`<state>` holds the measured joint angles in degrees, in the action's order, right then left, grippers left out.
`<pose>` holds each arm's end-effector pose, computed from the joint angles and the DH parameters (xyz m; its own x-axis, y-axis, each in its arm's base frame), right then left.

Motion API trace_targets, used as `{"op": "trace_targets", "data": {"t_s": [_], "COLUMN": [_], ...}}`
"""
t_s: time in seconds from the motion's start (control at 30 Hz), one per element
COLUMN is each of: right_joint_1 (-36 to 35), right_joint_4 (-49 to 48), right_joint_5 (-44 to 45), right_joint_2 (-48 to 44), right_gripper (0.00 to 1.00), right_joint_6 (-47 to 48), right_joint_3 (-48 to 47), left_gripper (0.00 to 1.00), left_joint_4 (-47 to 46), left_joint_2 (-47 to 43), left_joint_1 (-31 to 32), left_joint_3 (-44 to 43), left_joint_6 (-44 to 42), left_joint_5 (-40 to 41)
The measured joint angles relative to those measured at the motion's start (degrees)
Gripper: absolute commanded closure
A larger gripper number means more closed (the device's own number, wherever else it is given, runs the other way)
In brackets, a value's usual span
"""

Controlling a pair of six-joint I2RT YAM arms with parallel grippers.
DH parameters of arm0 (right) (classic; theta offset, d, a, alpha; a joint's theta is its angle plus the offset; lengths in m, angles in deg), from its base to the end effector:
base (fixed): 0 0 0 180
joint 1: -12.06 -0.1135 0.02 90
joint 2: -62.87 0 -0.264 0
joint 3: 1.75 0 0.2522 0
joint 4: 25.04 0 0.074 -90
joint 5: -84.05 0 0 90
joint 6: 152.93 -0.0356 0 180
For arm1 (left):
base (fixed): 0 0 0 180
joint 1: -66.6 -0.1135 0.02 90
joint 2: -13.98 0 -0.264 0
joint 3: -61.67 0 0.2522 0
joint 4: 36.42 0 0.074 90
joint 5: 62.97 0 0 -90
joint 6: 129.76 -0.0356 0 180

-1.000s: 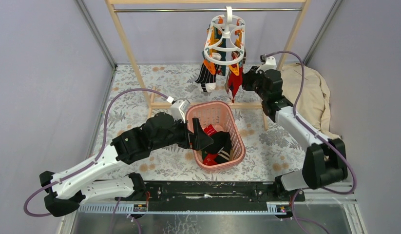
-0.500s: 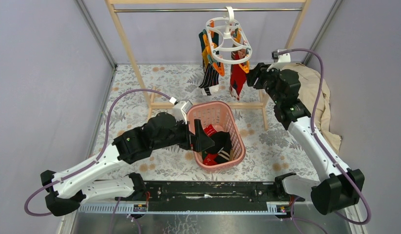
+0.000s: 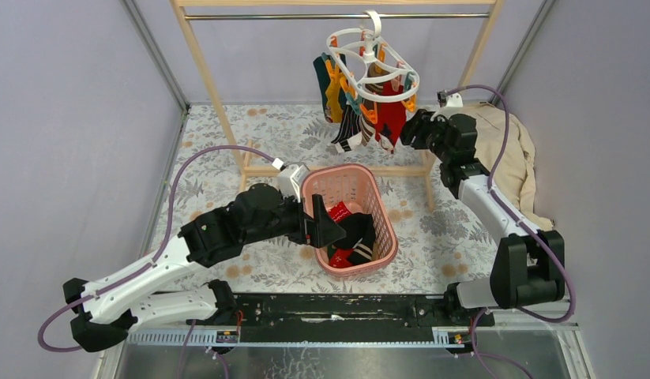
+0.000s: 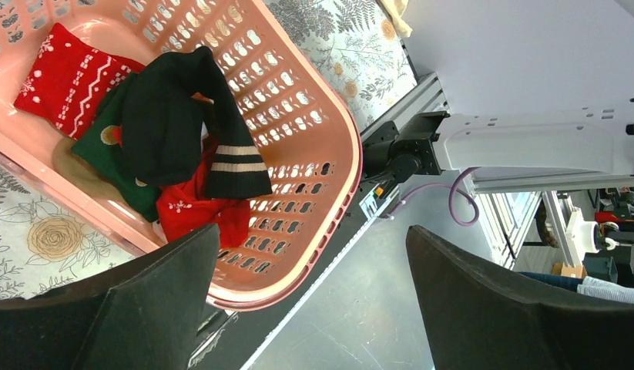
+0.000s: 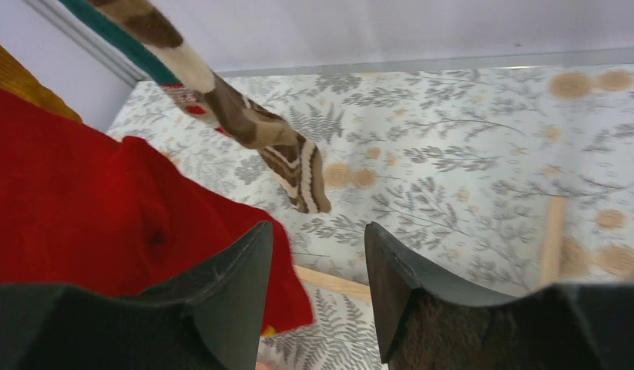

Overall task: Remove the socks clipped to the hanger
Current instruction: Remove the sock from the hanger.

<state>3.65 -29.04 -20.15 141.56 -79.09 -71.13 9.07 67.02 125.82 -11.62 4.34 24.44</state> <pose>0.3204 0.0562 0.3215 -0.1946 0.2440 -0.9500 -0.3428 0.8906 0.2989 0.0994 -0.1701 0.3650 -0.7685 -0.0682 -0.6362 0.4795 0.5968 -0.6433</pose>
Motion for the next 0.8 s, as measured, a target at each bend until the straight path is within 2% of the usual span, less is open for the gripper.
{"op": "trace_targets", "data": {"t_s": [0.2, 0.37, 0.53, 0.8], "right_joint_1": [0.0, 0.0, 0.0, 0.0], "right_joint_4": [-6.6, -7.5, -9.7, -16.3], "right_joint_5": [-4.2, -5.4, -8.3, -15.2], "right_joint_2": [0.5, -9.1, -15.4, -9.9], "right_gripper": [0.46, 0.45, 0.45, 0.44], "right_joint_6": [-3.6, -5.6, -6.4, -9.8], "right_joint_3": [4.6, 13.1, 15.6, 15.3], "left_gripper": [0.01, 0.01, 0.01, 0.01], "left_joint_4": [0.0, 0.0, 0.0, 0.0], "left_joint_2": [0.7, 1.1, 2.3, 2.3], "left_joint_1": [0.0, 0.0, 0.0, 0.0], "left_joint_3": [0.0, 0.0, 0.0, 0.0], "left_joint_6": [-0.7, -1.3, -1.5, -1.4], "left_joint_5": [0.0, 0.0, -0.5, -1.4]}}
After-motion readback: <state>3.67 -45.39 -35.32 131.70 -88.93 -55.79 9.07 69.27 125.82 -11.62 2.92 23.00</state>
